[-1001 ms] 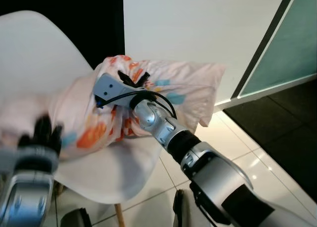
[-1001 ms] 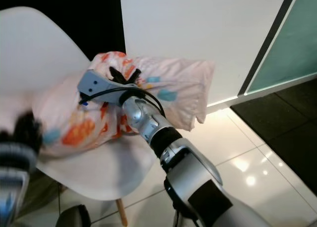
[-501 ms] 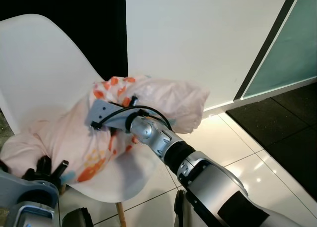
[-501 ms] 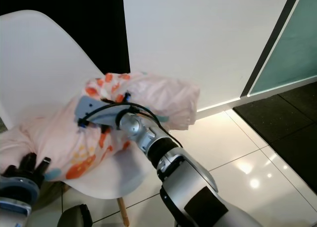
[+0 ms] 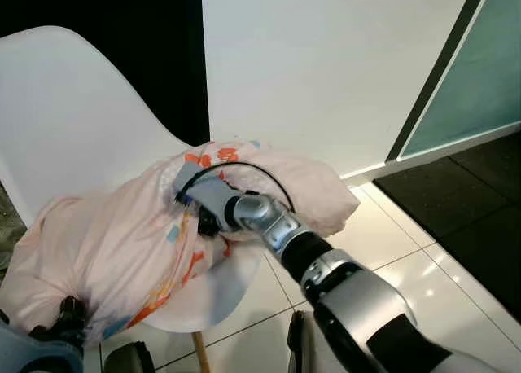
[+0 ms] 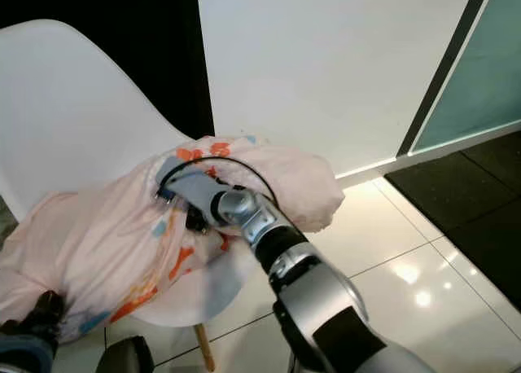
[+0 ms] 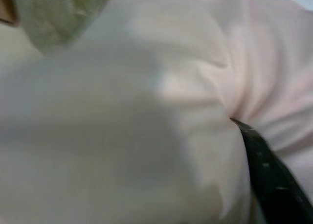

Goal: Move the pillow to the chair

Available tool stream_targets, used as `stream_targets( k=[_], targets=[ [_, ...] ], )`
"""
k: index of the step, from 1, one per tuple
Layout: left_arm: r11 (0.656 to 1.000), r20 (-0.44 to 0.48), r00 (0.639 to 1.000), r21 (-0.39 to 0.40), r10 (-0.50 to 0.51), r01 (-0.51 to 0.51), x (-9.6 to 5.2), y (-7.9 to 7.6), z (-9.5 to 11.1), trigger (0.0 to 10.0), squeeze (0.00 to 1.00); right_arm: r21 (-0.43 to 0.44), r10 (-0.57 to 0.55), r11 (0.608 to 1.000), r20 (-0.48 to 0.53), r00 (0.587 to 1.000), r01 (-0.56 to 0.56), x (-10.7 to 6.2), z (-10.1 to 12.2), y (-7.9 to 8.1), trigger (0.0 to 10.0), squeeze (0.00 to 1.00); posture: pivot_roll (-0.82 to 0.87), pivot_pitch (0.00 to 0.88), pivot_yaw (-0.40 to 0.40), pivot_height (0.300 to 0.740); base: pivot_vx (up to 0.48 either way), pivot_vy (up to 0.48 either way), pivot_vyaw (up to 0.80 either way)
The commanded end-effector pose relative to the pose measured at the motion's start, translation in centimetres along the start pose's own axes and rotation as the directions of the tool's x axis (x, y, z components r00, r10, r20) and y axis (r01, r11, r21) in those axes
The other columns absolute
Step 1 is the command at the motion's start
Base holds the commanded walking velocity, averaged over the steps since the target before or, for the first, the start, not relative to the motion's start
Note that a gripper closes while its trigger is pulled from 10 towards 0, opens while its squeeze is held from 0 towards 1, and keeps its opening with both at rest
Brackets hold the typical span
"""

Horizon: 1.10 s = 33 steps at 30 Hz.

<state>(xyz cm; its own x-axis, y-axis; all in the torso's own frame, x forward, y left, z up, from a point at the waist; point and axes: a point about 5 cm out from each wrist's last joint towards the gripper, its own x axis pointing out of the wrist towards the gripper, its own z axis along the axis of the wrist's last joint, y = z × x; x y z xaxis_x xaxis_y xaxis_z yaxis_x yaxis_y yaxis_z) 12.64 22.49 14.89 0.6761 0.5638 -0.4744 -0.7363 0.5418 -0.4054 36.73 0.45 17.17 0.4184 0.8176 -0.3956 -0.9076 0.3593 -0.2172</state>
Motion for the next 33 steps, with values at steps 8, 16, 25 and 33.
stream_targets(
  k=[8, 16, 25, 33],
  targets=[
    [0.989, -0.053, 0.991, 0.09, 0.12, -0.115, 0.2, 2.2, -1.7, 10.0, 1.0, 0.007, 0.345, 0.927, 0.377, 0.86, -0.375, -10.2, 2.5, -1.3, 10.0, 1.0, -0.01, 0.088, -0.078, 0.3, 0.0, 0.0, 0.0],
    [0.981, -0.015, 0.989, 0.13, 0.144, -0.141, 0.4, 2.9, -1.0, 10.0, 1.0, 0.155, 0.146, 0.957, 0.471, 0.87, -0.245, -11.7, 1.7, -4.0, 10.0, 1.0, -0.02, 0.083, -0.076, 0.3, 0.0, 0.0, 0.0],
    [0.976, 0.06, 0.987, 0.147, 0.151, -0.158, 0.9, 3.3, 0.2, 10.0, 1.0, 0.137, 0.037, 0.989, 0.074, 0.997, -0.047, -7.1, -2.0, -1.2, 10.0, 0.71, -0.01, 0.077, -0.072, 0.3, 0.0, 0.0, 0.0],
    [0.975, 0.107, 0.982, 0.145, 0.156, -0.171, 1.3, 3.5, 1.2, 10.0, 1.0, 0.179, 0.291, 0.947, -0.125, 0.948, -0.267, -7.7, -5.1, 1.7, 10.0, 0.0, -0.01, 0.085, -0.075, 0.3, 0.0, 0.0, 0.0]
  ],
)
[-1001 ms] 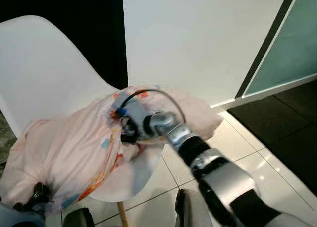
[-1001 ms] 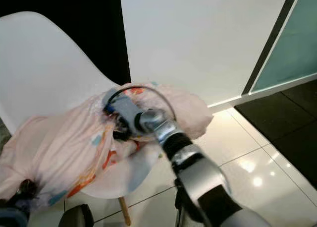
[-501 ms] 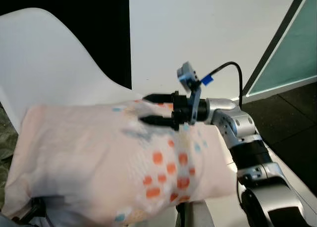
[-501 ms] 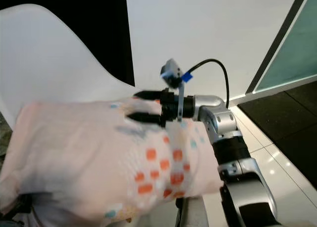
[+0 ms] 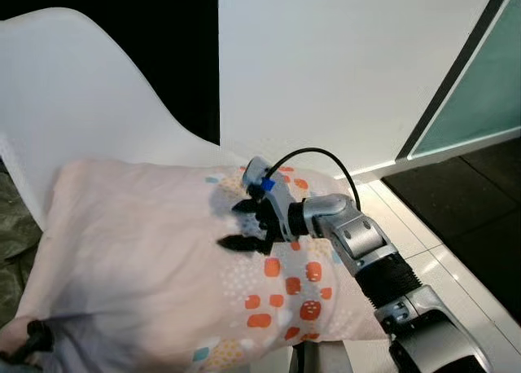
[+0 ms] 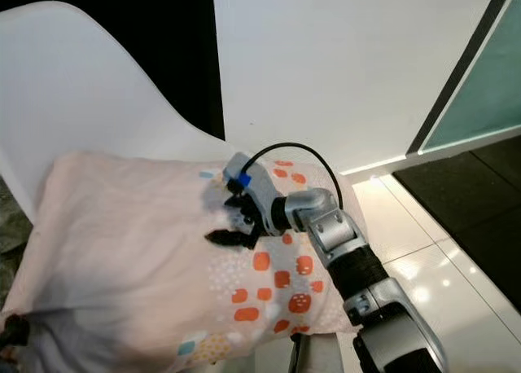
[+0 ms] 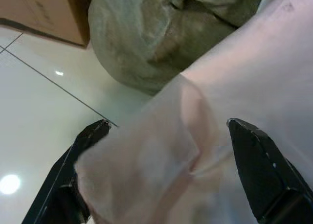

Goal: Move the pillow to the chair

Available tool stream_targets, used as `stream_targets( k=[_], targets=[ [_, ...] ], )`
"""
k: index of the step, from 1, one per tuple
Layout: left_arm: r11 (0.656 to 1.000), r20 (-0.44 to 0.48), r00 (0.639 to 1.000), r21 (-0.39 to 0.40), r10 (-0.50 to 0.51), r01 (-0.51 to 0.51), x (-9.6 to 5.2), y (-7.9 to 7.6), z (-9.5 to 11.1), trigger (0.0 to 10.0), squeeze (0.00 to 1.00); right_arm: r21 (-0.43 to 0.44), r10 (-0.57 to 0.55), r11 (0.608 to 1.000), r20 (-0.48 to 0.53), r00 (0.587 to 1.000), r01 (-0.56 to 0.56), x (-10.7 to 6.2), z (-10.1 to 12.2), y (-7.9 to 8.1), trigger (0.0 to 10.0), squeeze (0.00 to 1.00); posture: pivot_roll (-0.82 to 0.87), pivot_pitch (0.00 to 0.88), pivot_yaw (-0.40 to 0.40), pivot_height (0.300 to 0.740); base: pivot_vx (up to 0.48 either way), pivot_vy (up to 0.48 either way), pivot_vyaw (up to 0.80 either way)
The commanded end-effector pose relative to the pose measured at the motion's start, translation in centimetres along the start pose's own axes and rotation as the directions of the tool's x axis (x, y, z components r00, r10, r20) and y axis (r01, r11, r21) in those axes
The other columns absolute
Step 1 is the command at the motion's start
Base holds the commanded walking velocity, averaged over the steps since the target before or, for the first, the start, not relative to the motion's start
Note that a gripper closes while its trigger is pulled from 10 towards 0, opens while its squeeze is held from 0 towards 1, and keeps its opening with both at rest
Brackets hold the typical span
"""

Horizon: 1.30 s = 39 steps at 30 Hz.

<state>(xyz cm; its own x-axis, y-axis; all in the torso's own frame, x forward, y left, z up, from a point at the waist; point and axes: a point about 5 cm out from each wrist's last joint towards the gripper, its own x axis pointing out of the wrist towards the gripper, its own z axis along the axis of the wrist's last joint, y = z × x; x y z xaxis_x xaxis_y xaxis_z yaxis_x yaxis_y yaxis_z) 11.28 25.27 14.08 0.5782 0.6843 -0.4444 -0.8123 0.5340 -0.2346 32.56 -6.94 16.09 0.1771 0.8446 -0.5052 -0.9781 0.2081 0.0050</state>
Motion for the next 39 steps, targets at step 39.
stream_targets(
  k=[39],
  targets=[
    [1.0, -0.008, 1.0, 0.008, -0.004, 0.004, 0.5, -0.2, -0.3, 10.0, 1.0, 0.953, -0.384, 0.247, -0.068, 0.921, 0.174, -6.0, -15.4, -1.6, 10.0, 0.0, -0.04, 0.107, -0.076, 0.3, 0.0, 0.0, 0.0]
  ],
)
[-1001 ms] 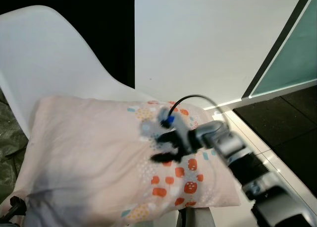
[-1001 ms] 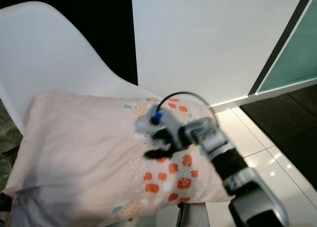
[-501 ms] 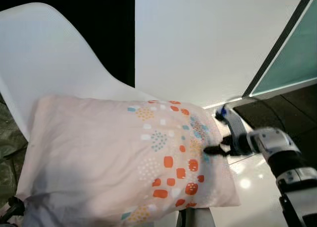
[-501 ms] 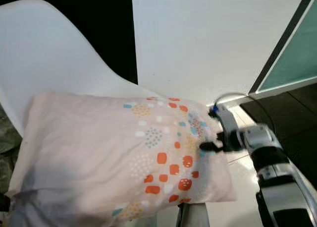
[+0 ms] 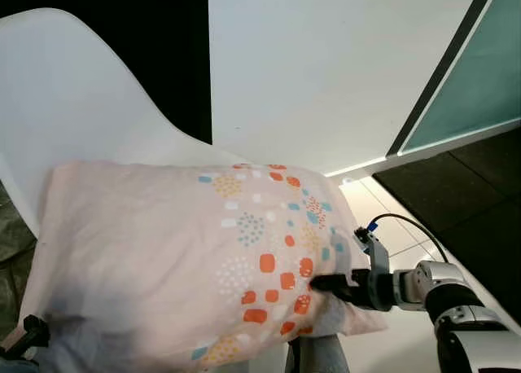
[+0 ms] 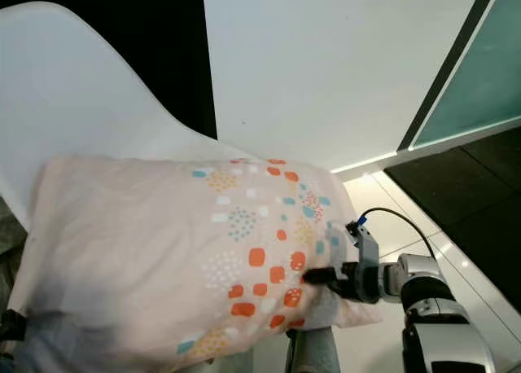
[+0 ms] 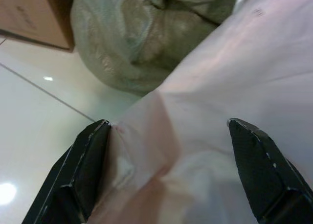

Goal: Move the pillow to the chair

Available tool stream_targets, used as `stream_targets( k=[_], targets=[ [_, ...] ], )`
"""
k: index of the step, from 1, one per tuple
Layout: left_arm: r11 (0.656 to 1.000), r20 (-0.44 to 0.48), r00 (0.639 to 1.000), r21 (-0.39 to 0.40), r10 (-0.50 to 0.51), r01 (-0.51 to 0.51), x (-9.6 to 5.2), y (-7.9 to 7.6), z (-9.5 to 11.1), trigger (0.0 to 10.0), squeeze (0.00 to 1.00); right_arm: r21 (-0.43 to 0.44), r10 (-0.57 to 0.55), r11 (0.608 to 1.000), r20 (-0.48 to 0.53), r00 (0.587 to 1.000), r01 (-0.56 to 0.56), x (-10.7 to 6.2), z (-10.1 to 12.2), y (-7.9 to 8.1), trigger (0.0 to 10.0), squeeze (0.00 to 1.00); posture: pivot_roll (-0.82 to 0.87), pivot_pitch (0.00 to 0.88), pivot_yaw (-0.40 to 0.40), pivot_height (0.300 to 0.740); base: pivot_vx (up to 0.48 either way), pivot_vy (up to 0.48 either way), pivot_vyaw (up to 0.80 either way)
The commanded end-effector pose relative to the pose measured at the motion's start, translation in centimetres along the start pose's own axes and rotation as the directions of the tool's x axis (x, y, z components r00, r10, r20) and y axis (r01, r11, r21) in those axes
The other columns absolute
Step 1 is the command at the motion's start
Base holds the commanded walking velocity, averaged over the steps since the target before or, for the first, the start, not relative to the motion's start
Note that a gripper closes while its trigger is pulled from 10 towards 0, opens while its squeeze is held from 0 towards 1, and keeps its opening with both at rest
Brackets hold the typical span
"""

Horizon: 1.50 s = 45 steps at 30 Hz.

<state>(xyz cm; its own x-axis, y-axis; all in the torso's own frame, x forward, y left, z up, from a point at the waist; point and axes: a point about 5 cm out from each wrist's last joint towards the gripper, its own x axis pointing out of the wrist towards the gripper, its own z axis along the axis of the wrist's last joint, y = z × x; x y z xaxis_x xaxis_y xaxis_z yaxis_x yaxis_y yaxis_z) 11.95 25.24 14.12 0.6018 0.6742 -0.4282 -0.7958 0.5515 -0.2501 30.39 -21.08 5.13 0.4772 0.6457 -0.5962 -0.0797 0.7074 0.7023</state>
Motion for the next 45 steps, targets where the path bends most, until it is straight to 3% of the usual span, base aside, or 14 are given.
stream_targets(
  k=[1, 13, 15, 21, 23, 24, 26, 28, 31, 33, 39, 41, 43, 45],
  targets=[
    [1.0, -0.019, 1.0, 0.012, 0.025, -0.024, 0.1, 0.3, -0.4, 10.0, 1.0, 0.001, 0.058, 0.998, 0.069, 0.996, -0.058, 0.8, 0.8, 1.2, 10.0, 0.0, -0.04, 0.107, -0.076, 0.3, 0.0, 0.0, 0.0],
    [1.0, -0.013, 1.0, 0.001, 0.019, -0.019, 0.0, 0.2, -0.2, 10.0, 1.0, -0.05, 0.187, 0.982, 0.314, 0.931, -0.18, 1.8, 4.8, 4.9, 10.0, 0.0, -0.01, 0.094, -0.074, 0.3, 0.0, 0.0, 0.0],
    [1.0, -0.008, 1.0, -0.015, 0.009, -0.01, -0.2, 0.0, -0.1, 10.0, 1.0, -0.084, 0.21, 0.978, 0.372, 0.904, -0.192, 2.3, 6.1, 6.7, 10.0, 0.0, 0.01, 0.09, -0.079, 0.3, 0.0, 0.0, 0.0],
    [1.0, 0.004, 1.0, -0.021, 0.004, -0.004, -0.3, -0.1, 0.1, 10.0, 1.0, -0.11, 0.231, 0.973, 0.378, 0.897, -0.205, 2.9, 6.6, 8.0, 10.0, 0.0, 0.02, 0.09, -0.085, 0.3, 0.0, 0.0, 0.0],
    [1.0, 0.012, 1.0, -0.019, 0.002, -0.002, -0.4, -0.1, 0.2, 10.0, 1.0, -0.132, 0.246, 0.969, 0.371, 0.896, -0.211, 3.4, 6.8, 9.1, 10.0, 0.0, 0.03, 0.09, -0.087, 0.3, 0.0, 0.0, 0.0],
    [1.0, 0.02, 1.0, -0.019, -0.001, 0.001, -0.6, -0.2, 0.3, 10.0, 1.0, -0.162, 0.275, 0.96, 0.358, 0.892, -0.23, 4.1, 7.1, 10.7, 10.0, 0.0, 0.03, 0.09, -0.087, 0.3, 0.0, 0.0, 0.0],
    [1.0, 0.02, 1.0, -0.019, -0.001, 0.001, -0.6, -0.2, 0.3, 10.0, 1.0, -0.162, 0.275, 0.96, 0.358, 0.892, -0.23, 4.1, 7.1, 10.7, 10.0, 0.0, 0.03, 0.09, -0.087, 0.3, 0.0, 0.0, 0.0],
    [1.0, 0.045, 0.999, -0.013, -0.017, 0.018, -0.9, -0.6, 0.6, 10.0, 1.0, -0.236, 0.353, 0.928, 0.302, 0.885, -0.289, 6.0, 7.0, 14.6, 10.0, 0.0, 0.05, 0.094, -0.1, 0.3, 0.0, 0.0, 0.0],
    [1.0, 0.045, 0.999, -0.013, -0.017, 0.018, -0.9, -0.6, 0.6, 10.0, 1.0, -0.236, 0.353, 0.928, 0.302, 0.885, -0.289, 6.0, 7.0, 14.6, 10.0, 0.0, 0.05, 0.094, -0.1, 0.3, 0.0, 0.0, 0.0],
    [0.999, 0.071, 0.997, 0.018, -0.03, 0.029, -1.1, -0.8, 0.9, 10.0, 1.0, -0.285, 0.424, 0.891, 0.238, 0.874, -0.354, 7.4, 6.2, 17.9, 10.0, 0.0, 0.05, 0.096, -0.1, 0.3, 0.0, 0.0, 0.0],
    [0.997, 0.074, 0.996, 0.062, -0.054, 0.049, -1.2, -1.0, 1.1, 10.0, 1.0, -0.302, 0.451, 0.874, 0.207, 0.868, -0.381, 8.2, 5.6, 19.3, 10.0, 0.0, 0.05, 0.099, -0.101, 0.3, 0.0, 0.0, 0.0],
    [0.992, 0.073, 0.995, 0.108, -0.07, 0.062, -1.2, -1.0, 1.2, 10.0, 1.0, -0.305, 0.456, 0.87, 0.202, 0.867, -0.387, 8.4, 5.5, 19.6, 10.0, 0.0, 0.06, 0.1, -0.102, 0.3, 0.0, 0.0, 0.0],
    [0.972, 0.048, 0.996, 0.226, -0.079, 0.066, -1.6, -0.2, 1.2, 10.0, 1.0, -0.301, 0.462, 0.869, 0.212, 0.861, -0.392, 8.5, 5.5, 20.1, 10.0, 0.0, 0.07, 0.106, -0.103, 0.3, 0.0, 0.0, 0.0],
    [0.968, -0.004, 0.997, 0.238, -0.074, 0.073, -2.0, 0.3, 0.7, 10.0, 1.0, -0.301, 0.461, 0.87, 0.218, 0.86, -0.39, 8.6, 5.5, 20.2, 10.0, 0.0, 0.08, 0.108, -0.104, 0.3, 0.0, 0.0, 0.0]
  ],
)
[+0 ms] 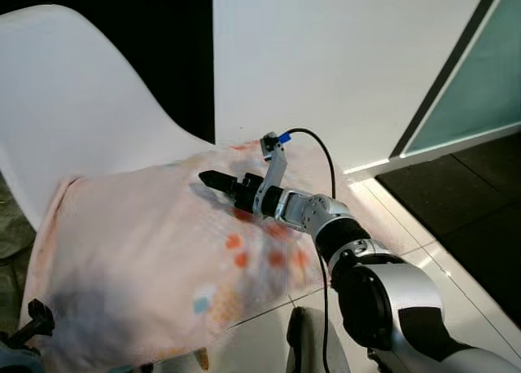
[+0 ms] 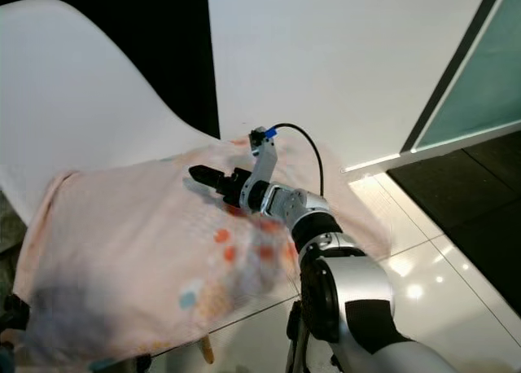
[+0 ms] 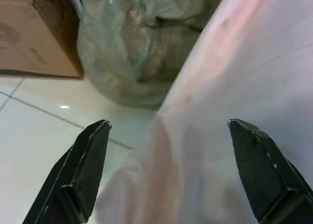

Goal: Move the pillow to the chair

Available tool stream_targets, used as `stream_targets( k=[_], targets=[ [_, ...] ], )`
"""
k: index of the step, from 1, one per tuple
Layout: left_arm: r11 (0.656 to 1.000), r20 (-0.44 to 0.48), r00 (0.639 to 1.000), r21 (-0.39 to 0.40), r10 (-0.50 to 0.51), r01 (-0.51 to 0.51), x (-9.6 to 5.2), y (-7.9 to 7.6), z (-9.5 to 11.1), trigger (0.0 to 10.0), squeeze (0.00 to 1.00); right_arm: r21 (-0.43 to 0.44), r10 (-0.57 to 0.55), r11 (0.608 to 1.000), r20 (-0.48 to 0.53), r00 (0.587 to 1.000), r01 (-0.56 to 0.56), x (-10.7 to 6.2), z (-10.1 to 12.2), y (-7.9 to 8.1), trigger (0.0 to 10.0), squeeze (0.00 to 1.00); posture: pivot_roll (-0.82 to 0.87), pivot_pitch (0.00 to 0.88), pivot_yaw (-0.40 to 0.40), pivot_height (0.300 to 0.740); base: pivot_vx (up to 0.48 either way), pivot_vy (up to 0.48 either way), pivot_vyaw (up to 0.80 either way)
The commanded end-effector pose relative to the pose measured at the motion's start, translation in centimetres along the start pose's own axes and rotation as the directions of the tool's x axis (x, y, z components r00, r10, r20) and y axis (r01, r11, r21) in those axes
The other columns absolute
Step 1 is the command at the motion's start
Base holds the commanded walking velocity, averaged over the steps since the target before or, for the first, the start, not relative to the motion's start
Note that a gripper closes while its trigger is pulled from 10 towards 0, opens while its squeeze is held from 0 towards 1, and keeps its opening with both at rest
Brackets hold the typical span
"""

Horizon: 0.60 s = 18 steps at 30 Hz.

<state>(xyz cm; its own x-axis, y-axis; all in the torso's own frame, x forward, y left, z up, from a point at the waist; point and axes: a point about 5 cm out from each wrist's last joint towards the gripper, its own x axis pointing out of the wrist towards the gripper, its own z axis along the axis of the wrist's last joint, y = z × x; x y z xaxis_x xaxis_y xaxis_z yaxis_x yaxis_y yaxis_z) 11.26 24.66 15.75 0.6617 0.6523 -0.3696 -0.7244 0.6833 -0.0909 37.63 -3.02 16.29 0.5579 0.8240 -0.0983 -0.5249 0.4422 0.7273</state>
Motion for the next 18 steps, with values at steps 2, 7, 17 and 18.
stream_targets(
  k=[2, 7, 17, 18],
  targets=[
    [0.999, -0.127, 0.991, 0.017, -0.038, 0.041, -1.0, 0.5, -1.5, 10.0, 1.0, -0.004, -0.014, 1.0, 0.005, 1.0, 0.014, 0.3, 0.0, 0.1, 10.0, 0.0, 0.08, 0.108, -0.103, 0.3, 0.0, 0.0, 0.0],
    [0.96, -0.29, 0.932, 0.106, -0.219, 0.259, -2.3, 0.1, -2.7, 10.0, 1.0, -0.017, -0.021, 1.0, 0.002, 1.0, 0.021, 0.3, 0.0, 0.1, 10.0, 0.0, 0.08, 0.108, -0.105, 0.3, 0.0, 0.0, 0.0],
    [0.883, -0.119, 0.935, 0.308, -0.334, 0.355, -0.4, -0.1, 2.5, 10.0, 0.0, -0.094, -0.039, 0.995, 0.038, 0.999, 0.042, -0.4, 0.7, -0.5, 10.0, 0.0, 0.06, 0.094, -0.098, 0.3, 0.0, 0.0, 0.0],
    [0.883, -0.119, 0.935, 0.308, -0.334, 0.355, -0.4, -0.1, 2.5, 10.0, 0.0, -0.094, -0.039, 0.995, 0.038, 0.999, 0.042, -0.4, 0.7, -0.5, 10.0, 0.0, 0.06, 0.094, -0.098, 0.3, 0.0, 0.0, 0.0]
  ],
)
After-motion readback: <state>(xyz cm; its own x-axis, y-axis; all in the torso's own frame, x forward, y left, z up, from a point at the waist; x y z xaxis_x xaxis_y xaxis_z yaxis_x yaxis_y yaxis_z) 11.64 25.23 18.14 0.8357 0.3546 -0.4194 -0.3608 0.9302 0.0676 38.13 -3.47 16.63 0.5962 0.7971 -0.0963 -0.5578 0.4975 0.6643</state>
